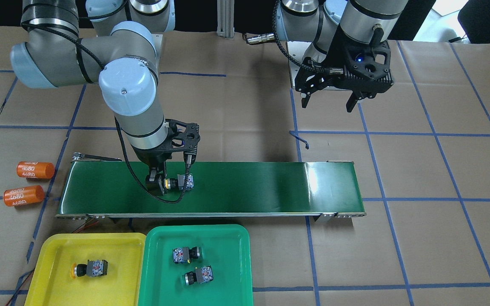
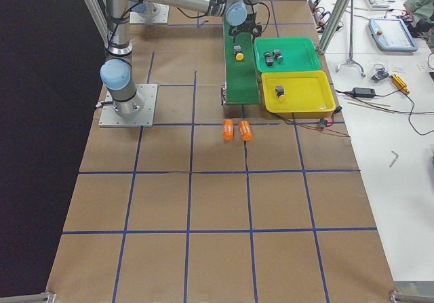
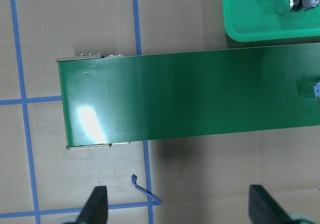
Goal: Sort buttons by color to trays
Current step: 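Carry the yellow button with the right gripper into the yellow tray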
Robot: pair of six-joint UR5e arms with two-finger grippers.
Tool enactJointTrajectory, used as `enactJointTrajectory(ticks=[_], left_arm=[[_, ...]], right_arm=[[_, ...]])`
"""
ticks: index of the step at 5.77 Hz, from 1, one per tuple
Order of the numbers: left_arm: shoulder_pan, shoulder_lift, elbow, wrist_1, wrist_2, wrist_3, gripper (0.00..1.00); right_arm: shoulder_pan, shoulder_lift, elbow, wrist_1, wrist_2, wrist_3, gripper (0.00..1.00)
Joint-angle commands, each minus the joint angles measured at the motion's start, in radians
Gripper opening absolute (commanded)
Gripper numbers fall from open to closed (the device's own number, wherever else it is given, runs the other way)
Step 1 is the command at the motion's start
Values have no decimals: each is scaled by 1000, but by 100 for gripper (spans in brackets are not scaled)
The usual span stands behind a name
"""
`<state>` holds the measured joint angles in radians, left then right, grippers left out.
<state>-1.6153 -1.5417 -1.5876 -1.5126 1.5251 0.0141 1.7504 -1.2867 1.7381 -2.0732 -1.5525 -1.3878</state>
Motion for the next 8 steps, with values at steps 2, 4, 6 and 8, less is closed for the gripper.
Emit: enactJointTrajectory(ticks=[2, 4, 6, 8], left_arm=[[3, 2, 6, -6, 4, -9, 98], [2, 6, -2, -6, -6, -13, 98], [14, 5, 0, -5, -8, -11, 98], [14, 6, 0, -5, -8, -11, 98]], right_arm=[[-61, 1, 135, -163, -1, -128, 100], [-107, 1, 176, -163, -3, -157, 85], [-147, 9, 179, -154, -49, -235, 33], [-214, -3, 120, -156, -95, -304, 11]])
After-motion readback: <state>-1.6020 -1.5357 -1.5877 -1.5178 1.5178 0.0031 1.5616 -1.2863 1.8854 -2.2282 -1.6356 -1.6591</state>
